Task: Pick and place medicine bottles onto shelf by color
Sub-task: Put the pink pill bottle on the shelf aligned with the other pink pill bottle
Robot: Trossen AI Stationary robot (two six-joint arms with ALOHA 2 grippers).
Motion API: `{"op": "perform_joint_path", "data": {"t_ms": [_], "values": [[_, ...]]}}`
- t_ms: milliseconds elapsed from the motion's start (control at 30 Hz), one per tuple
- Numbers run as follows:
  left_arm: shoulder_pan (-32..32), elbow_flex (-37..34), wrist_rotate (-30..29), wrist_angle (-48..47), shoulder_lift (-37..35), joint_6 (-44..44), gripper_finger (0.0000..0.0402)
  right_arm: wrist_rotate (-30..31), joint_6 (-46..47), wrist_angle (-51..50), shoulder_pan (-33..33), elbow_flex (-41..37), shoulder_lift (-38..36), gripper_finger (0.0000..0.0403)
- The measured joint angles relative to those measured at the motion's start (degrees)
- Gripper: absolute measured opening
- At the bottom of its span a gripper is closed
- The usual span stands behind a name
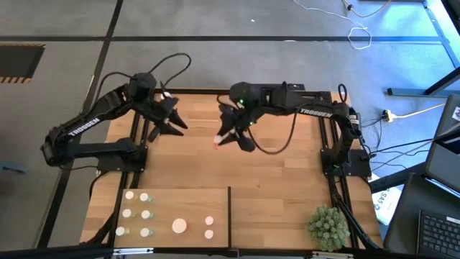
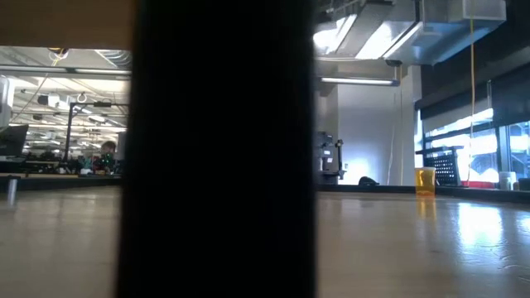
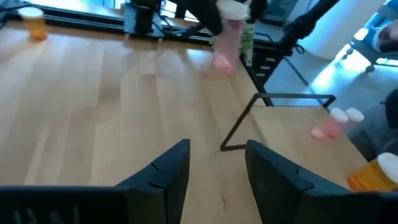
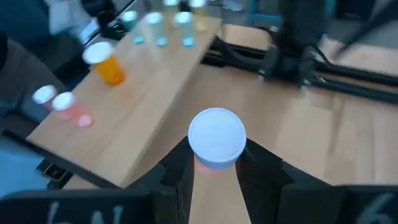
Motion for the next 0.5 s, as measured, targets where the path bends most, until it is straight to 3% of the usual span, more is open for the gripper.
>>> {"op": "perform_joint_path", "data": {"t_ms": [367,500], "values": [[-8.52,0.00,-0.24,5.65,0.02,-6.10,0.0149,-1.68,-3.03,0.08,4.33,-0.09,0.00,0.0109],[-13.13,0.00,-1.92,6.51,0.02,-8.56,0.0149,0.20,-1.58,0.71,4.73,-0.09,0.00,0.0109]]}}
